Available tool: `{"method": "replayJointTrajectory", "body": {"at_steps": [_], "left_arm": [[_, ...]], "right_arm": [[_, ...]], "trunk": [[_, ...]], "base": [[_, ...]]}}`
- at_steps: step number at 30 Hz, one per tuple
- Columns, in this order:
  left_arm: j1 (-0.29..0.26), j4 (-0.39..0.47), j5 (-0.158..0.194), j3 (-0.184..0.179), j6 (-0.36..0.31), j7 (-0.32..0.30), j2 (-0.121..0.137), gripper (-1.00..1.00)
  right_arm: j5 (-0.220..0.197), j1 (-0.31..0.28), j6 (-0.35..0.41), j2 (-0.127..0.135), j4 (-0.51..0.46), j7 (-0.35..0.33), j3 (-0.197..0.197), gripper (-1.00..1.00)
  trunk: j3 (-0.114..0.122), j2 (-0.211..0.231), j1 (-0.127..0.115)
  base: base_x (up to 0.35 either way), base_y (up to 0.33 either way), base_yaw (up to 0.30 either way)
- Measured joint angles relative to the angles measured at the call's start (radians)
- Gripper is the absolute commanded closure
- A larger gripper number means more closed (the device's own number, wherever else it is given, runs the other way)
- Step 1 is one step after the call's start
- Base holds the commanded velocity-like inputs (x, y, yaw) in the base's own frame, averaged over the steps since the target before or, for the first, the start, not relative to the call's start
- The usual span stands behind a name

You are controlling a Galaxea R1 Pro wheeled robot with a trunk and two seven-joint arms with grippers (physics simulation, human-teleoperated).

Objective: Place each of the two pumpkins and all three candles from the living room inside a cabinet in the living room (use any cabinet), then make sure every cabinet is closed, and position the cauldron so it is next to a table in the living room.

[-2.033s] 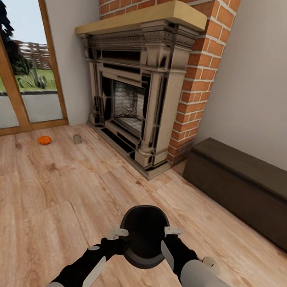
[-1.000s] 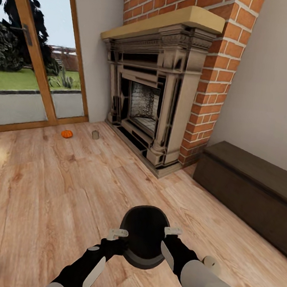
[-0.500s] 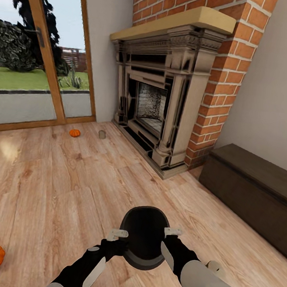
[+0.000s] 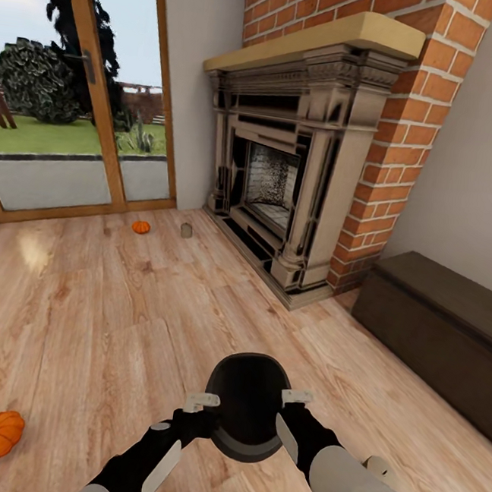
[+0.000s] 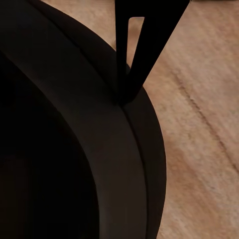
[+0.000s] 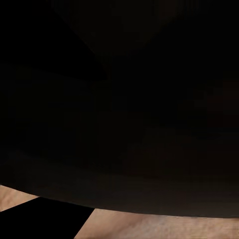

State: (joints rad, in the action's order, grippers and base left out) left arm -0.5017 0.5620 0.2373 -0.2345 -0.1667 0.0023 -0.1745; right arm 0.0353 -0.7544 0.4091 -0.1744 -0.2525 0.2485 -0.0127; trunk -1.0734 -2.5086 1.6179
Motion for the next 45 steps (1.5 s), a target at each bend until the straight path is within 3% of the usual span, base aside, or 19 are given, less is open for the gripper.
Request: {"method": "replayJointTrajectory", "body": {"at_steps": [20, 45], "left_arm": [[0.0, 0.004, -0.003, 0.0, -0.001, 0.002, 0.0, 1.0], [0.0, -0.002, 0.002, 0.0, -0.001, -0.001, 0.0, 1.0]], "right_arm": [[0.0, 0.0, 0.0, 0.0, -0.005, -0.001, 0.0, 1.0], [0.003, 0.0, 0.001, 0.0, 0.002, -0.001, 0.003, 1.0]], "trunk": [[0.0, 0.0, 0.0], [0.0, 0.0, 0.0]], "base": [[-0.005, -0.004, 0.106], [-0.127, -0.102, 0.017]]}}
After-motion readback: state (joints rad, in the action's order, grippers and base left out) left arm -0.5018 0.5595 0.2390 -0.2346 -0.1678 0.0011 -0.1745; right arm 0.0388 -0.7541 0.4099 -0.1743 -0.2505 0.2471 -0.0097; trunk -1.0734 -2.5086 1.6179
